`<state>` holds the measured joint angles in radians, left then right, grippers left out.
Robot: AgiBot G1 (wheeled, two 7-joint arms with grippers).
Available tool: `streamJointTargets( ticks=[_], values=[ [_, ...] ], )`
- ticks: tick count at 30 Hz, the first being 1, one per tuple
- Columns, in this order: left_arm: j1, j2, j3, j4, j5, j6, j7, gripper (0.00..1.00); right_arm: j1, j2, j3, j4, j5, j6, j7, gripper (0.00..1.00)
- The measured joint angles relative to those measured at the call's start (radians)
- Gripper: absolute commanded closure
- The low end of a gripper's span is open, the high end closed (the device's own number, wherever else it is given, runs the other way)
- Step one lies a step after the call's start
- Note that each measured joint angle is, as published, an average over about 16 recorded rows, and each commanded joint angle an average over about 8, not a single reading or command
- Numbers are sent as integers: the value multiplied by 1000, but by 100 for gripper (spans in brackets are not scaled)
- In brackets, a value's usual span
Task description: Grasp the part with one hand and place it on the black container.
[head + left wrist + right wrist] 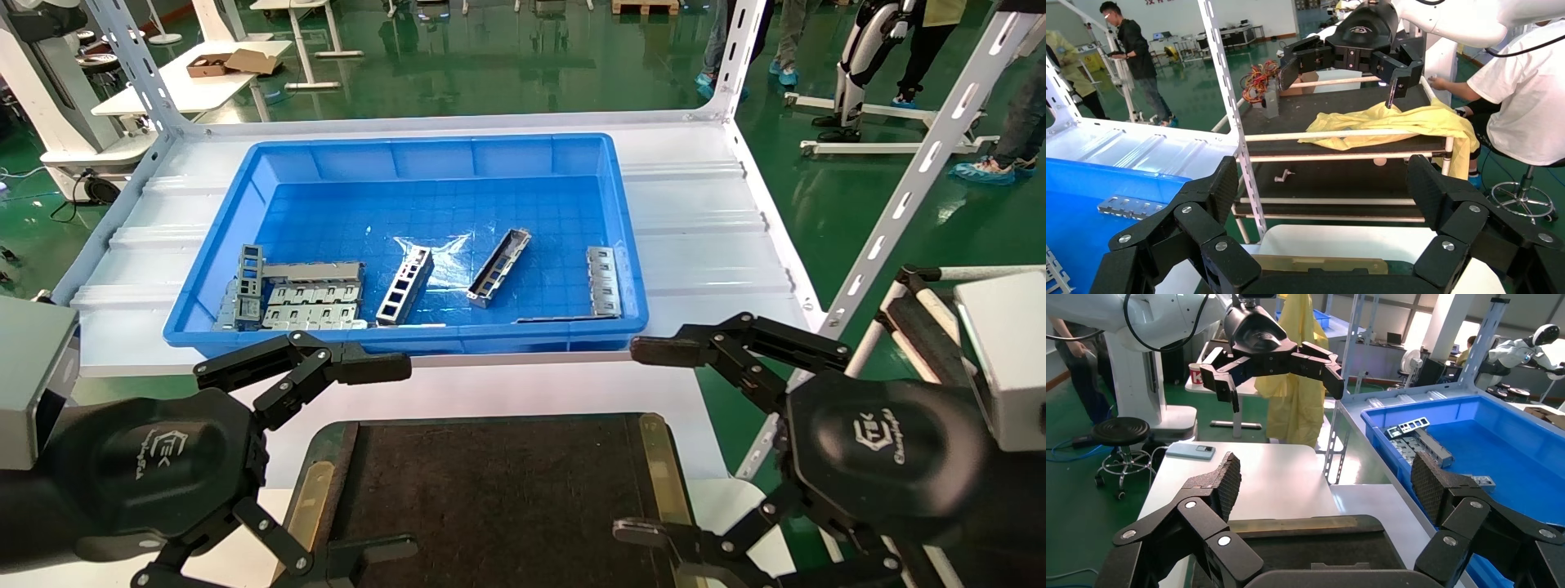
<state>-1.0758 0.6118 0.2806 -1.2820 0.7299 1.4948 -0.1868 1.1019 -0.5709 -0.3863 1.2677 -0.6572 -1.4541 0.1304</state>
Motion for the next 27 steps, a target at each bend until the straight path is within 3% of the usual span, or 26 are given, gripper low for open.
streamJointTargets(
  ticks=[27],
  values=[
    [0,0,0,0,0,0,0,0,0,0,0,0,0,0,0,0]
  ],
)
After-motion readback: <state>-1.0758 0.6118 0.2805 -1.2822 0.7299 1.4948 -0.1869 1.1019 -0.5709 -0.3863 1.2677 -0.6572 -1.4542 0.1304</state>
